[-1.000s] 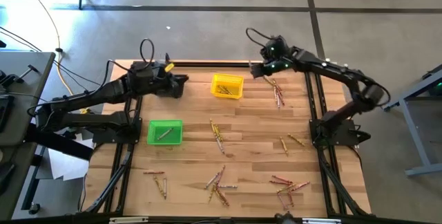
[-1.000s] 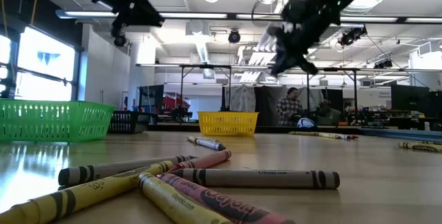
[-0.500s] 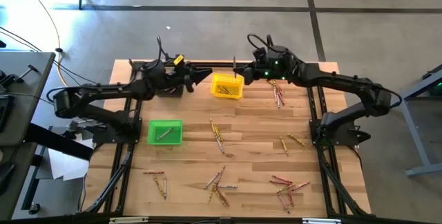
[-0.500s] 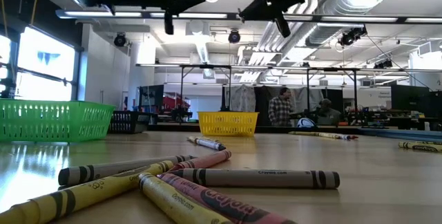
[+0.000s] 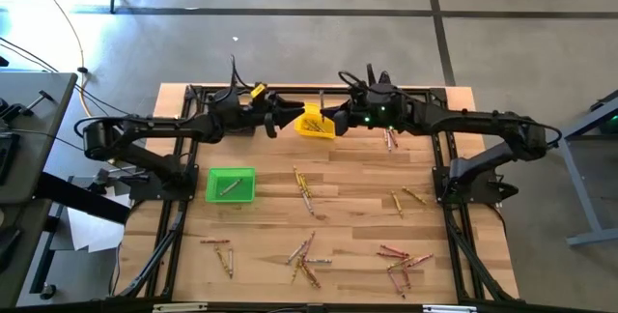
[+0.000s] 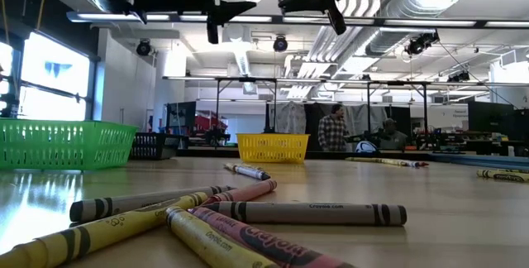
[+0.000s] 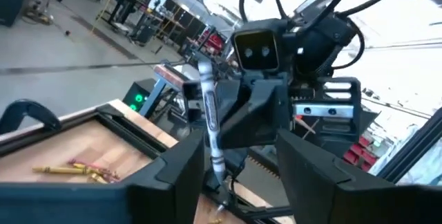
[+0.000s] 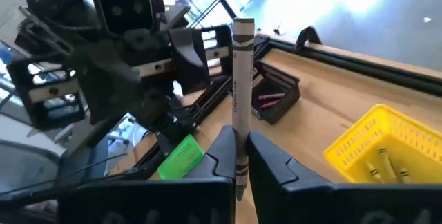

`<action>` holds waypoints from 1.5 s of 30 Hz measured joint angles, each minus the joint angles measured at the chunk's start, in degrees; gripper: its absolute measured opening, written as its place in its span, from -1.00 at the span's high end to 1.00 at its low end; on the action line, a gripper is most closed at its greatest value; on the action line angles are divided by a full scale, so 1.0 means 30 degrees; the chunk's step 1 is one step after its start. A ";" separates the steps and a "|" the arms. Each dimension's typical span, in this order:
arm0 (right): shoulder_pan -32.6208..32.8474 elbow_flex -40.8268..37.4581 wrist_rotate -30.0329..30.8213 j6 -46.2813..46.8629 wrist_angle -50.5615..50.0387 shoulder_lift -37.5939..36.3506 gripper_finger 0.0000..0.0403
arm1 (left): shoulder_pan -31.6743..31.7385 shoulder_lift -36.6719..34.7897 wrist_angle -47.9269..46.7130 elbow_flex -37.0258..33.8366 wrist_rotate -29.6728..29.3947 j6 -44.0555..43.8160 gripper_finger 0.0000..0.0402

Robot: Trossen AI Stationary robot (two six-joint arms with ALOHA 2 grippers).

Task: Sort crayons
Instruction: Put the blue crayon into the green bin

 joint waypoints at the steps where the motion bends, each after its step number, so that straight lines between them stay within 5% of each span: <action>1: 0.0167 0.0000 0.0170 0.0004 0.0126 0.0000 0.97 | -0.0099 0.0153 -0.0047 0.0197 0.0000 0.0003 0.14; 26: 0.2723 0.0000 0.2091 0.0405 0.1058 0.0007 0.98 | -0.1942 0.1783 -0.1516 0.3187 -0.1057 0.1168 0.12; 32: 0.2723 0.0000 0.1880 0.0415 0.1069 0.0007 0.98 | -0.2021 0.1783 -0.1524 0.3187 -0.1141 0.1066 0.34; 41: 0.2723 0.0007 0.1386 0.0340 0.1071 0.0007 0.98 | -0.1995 0.1783 -0.1706 0.3187 -0.1005 0.1435 0.92; 45: 0.2718 0.0007 0.1393 0.0335 0.1046 0.0007 0.93 | -0.1995 0.1776 -0.1788 0.3187 -0.0985 0.1473 0.95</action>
